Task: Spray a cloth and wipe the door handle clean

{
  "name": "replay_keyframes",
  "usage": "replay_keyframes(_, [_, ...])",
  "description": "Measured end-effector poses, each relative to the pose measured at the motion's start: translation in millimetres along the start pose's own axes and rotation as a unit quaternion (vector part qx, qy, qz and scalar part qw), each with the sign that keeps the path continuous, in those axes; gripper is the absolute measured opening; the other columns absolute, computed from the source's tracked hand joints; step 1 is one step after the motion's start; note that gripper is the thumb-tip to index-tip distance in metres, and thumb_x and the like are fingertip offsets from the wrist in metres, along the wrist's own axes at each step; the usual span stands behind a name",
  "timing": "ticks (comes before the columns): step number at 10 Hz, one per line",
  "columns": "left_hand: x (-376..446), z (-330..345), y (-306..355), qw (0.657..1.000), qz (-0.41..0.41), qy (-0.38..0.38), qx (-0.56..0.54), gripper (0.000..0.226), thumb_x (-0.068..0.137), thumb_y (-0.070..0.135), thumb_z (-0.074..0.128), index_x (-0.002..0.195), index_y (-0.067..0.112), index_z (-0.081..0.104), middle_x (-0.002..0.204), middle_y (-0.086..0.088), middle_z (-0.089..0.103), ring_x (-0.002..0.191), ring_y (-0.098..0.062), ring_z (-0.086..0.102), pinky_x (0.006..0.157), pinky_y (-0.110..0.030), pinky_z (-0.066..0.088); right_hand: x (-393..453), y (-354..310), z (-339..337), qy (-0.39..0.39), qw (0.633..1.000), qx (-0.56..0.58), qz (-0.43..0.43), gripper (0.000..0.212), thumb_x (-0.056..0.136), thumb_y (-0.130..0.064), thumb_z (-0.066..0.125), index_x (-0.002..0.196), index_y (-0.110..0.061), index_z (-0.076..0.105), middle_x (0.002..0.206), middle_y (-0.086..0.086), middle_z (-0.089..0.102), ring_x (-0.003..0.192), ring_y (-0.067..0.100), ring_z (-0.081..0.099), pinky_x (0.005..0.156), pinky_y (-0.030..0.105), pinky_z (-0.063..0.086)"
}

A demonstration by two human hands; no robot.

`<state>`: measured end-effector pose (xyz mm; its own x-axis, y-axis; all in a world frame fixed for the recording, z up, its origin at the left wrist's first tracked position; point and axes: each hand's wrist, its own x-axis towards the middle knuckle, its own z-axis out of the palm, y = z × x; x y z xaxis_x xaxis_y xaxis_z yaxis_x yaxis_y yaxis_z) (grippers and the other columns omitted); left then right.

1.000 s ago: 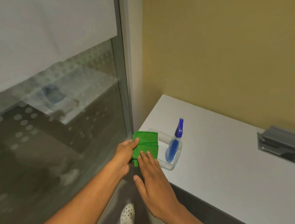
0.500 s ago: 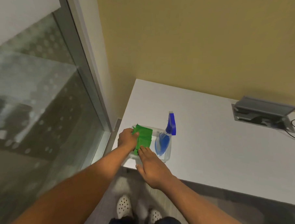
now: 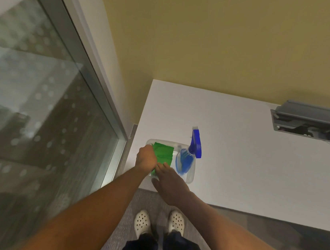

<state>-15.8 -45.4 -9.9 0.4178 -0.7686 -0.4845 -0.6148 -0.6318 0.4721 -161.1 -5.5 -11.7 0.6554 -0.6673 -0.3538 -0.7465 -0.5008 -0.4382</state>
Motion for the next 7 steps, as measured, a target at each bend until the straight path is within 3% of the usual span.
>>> replay_keyframes(1, [-9.6, -2.8, 1.3, 0.994, 0.069, 0.037, 0.077, 0.014, 0.096, -0.001, 0.058, 0.105, 0.002, 0.069, 0.106, -0.02, 0.073, 0.094, -0.036, 0.074, 0.068, -0.033, 0.05, 2.6, 2.6, 2.8, 0.002, 1.0, -0.019, -0.004, 0.04, 0.118, -0.036, 0.041, 0.149, -0.016, 0.057, 0.157, 0.003, 0.052, 0.143, 0.026, 0.045, 0.123, 0.043, 0.038])
replay_keyframes(2, [-22.7, -0.3, -6.4, 0.958, 0.217, 0.068, 0.175, 0.03, 0.054, -0.011, 0.093, 0.068, 0.0, 0.069, 0.063, -0.019, 0.067, 0.048, -0.034, 0.067, 0.04, -0.028, 0.051, 7.4, 5.1, 8.1, -0.011, 0.999, -0.031, -0.018, 0.04, 0.118, -0.036, 0.04, 0.15, -0.021, 0.059, 0.161, 0.001, 0.049, 0.146, 0.024, 0.042, 0.123, 0.043, 0.037])
replay_keyframes(3, [-24.4, 12.2, -14.6, 0.919, 0.284, 0.018, 0.274, 0.006, 0.09, 0.003, 0.074, 0.095, 0.001, 0.073, 0.097, -0.018, 0.074, 0.085, -0.033, 0.076, 0.073, -0.037, 0.061, 12.1, 5.6, 10.9, -0.029, 0.999, -0.005, -0.014, 0.048, 0.118, -0.038, 0.042, 0.16, -0.017, 0.05, 0.169, 0.001, 0.042, 0.159, 0.024, 0.028, 0.128, 0.046, 0.032])
replay_keyframes(4, [-16.5, 19.1, -19.0, 0.929, 0.248, -0.038, 0.271, 0.022, 0.106, 0.007, 0.051, 0.115, 0.003, 0.07, 0.118, -0.016, 0.072, 0.111, -0.031, 0.072, 0.094, -0.037, 0.057, 13.8, 6.4, 12.6, -0.036, 0.999, -0.009, -0.017, 0.053, 0.118, -0.041, 0.041, 0.165, -0.016, 0.043, 0.173, 0.001, 0.035, 0.164, 0.021, 0.018, 0.131, 0.046, 0.028])
replay_keyframes(7, [-8.0, 23.2, -21.5, 0.932, 0.242, -0.046, 0.266, 0.025, 0.106, 0.005, 0.048, 0.12, 0.0, 0.068, 0.122, -0.019, 0.071, 0.114, -0.035, 0.069, 0.098, -0.038, 0.053, 13.2, 10.4, 7.2, -0.035, 0.999, 0.031, -0.027, 0.054, 0.116, -0.041, 0.045, 0.164, -0.017, 0.044, 0.173, 0.002, 0.036, 0.163, 0.021, 0.022, 0.131, 0.045, 0.027])
